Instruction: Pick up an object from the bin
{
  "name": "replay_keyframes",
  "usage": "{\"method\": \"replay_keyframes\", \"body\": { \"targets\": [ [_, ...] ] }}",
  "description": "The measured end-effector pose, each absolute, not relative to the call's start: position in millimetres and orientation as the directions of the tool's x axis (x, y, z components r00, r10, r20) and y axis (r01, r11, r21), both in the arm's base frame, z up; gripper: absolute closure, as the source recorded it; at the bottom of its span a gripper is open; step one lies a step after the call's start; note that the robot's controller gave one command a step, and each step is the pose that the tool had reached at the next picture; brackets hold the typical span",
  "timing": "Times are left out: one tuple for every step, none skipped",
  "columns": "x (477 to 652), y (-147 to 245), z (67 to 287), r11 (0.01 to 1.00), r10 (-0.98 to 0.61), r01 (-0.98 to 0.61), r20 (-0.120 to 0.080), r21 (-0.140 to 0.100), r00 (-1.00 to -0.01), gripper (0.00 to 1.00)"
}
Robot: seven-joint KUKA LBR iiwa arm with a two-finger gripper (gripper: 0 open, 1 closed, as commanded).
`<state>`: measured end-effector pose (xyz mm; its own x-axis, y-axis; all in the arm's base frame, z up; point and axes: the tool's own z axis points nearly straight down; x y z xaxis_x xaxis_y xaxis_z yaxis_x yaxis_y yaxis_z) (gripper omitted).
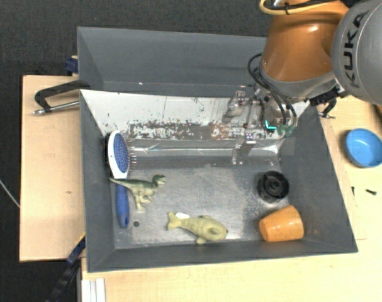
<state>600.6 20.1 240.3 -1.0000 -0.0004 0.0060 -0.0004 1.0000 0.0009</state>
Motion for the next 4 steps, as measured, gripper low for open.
{"method": "replay_keyframes", "body": {
  "targets": [
    [548.6,-10.9,119.4,0.999,0.04,0.04,0.008,0.001,-0.999,0.0],
    [522.3,-70.4,101.3,0.993,0.12,0.12,0.003,-0.001,-0.993,0.0],
    [524.5,-135.2,72.1,0.997,0.073,0.073,-0.019,-0.002,-0.997,0.0],
    [524.1,-131.7,73.1,0.998,0.069,0.069,-0.015,0.0,-0.998,1.0]
  ]
}}
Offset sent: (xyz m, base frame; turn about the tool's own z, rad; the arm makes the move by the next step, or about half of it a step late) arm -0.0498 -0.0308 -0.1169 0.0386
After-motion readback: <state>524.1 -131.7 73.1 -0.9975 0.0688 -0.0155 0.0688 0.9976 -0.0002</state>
